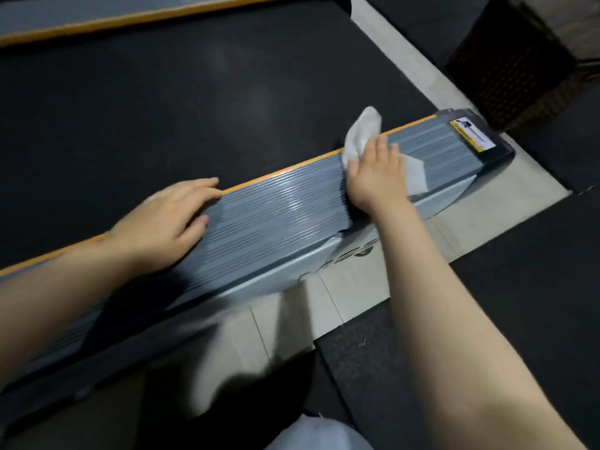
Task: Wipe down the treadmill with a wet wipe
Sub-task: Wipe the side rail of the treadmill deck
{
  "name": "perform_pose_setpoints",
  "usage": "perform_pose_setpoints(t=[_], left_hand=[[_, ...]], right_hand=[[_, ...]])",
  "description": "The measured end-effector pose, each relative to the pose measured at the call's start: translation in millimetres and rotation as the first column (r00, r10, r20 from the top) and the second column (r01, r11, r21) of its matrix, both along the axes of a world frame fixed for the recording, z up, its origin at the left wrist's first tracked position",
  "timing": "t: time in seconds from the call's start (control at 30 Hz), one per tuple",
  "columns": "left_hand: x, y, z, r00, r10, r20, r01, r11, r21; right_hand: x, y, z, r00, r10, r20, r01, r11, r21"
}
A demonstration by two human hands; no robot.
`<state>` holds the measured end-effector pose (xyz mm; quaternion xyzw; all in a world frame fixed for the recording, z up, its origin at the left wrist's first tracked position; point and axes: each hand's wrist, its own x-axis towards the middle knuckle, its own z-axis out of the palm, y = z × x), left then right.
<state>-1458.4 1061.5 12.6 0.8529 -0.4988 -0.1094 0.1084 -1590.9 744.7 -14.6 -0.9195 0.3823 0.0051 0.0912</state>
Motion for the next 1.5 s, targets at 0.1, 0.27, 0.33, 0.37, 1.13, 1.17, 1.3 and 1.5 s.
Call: perform_pose_setpoints(t=[0.1,0.27,0.33,0.37,1.13,1.17,1.3,1.5], left_hand=[[-24,-55,-15,0.999,-0.041,-0.008,0.041,0.999,-0.007],[-50,-107,-25,0.999,-0.028,-0.024,0.027,0.999,-0.023],[-54,-111,-31,1.000,-0.011,0.010,0.011,1.000,-0.023],[-55,-111,-33,1.000,-0.004,0.018,0.004,0.999,-0.032],[-54,-117,-23,0.987,-0.159,0.035,0.159,0.987,-0.001],[-54,-117,-23,0.987,-0.158,0.032,0.158,0.987,-0.003],[-53,-114,-26,0.991,-0.132,0.030,0.132,0.991,-0.008],[-62,-115,-29,0.997,-0.003,0.074,0.008,0.997,-0.079]], right_hand=[[-3,64,-5,0.898,0.439,0.038,-0.439,0.899,-0.015],[-23,-22,4,0.914,0.406,-0.016,-0.406,0.914,0.021],[-36,-99,7,0.984,0.175,-0.041,-0.174,0.984,0.026],[-44,-130,9,0.997,0.064,-0.053,-0.063,0.998,0.032],[-139,-103,-1,0.968,0.241,0.072,-0.247,0.966,0.078],[-134,-112,2,0.960,0.274,0.052,-0.278,0.956,0.093],[-78,-156,16,0.940,0.314,0.129,-0.337,0.910,0.241],[-53,-106,-2,0.961,0.267,0.075,-0.271,0.961,0.060]])
